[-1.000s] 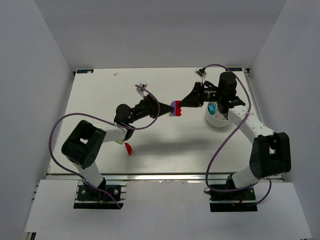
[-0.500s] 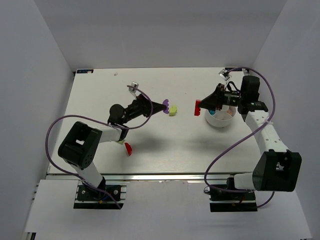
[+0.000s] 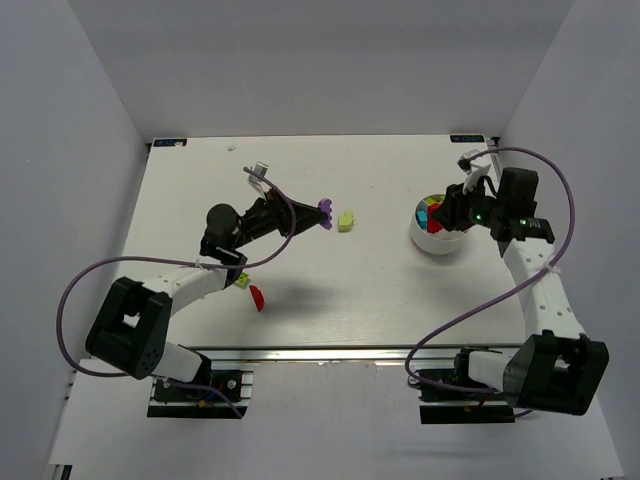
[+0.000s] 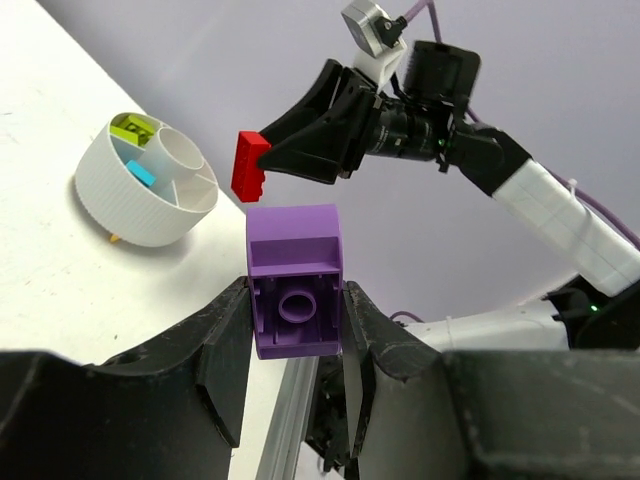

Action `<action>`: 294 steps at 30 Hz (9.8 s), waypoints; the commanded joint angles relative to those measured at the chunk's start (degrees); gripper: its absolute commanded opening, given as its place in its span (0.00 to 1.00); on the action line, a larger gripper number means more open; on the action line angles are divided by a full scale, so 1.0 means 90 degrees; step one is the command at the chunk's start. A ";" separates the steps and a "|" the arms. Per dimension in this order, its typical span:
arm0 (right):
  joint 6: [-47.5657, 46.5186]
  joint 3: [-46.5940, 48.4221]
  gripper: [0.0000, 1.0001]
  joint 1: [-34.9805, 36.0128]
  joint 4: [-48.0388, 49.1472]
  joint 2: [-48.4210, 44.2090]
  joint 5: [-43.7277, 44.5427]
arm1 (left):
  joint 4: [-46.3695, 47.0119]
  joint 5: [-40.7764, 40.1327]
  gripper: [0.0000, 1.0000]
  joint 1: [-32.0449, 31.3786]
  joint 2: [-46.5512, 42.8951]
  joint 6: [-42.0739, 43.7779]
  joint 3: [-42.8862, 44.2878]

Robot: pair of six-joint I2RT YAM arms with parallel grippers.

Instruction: Sort the legos into containers by color

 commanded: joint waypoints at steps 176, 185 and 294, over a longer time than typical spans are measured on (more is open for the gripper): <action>-0.0865 -0.0492 0.00 -0.0379 0.1293 -0.0545 -0.0184 | -0.6424 -0.5453 0.98 -0.1191 -0.2620 0.2425 0.0210; 0.0998 0.0045 0.00 -0.0770 0.1597 0.0158 0.2139 | -0.7069 -0.5677 0.98 -0.1034 -0.3724 0.2152 -0.0327; -0.0365 0.0827 0.00 -0.1249 0.0952 0.0316 -0.1608 | -0.6574 -0.2331 0.00 -0.2029 0.1147 0.2918 0.3000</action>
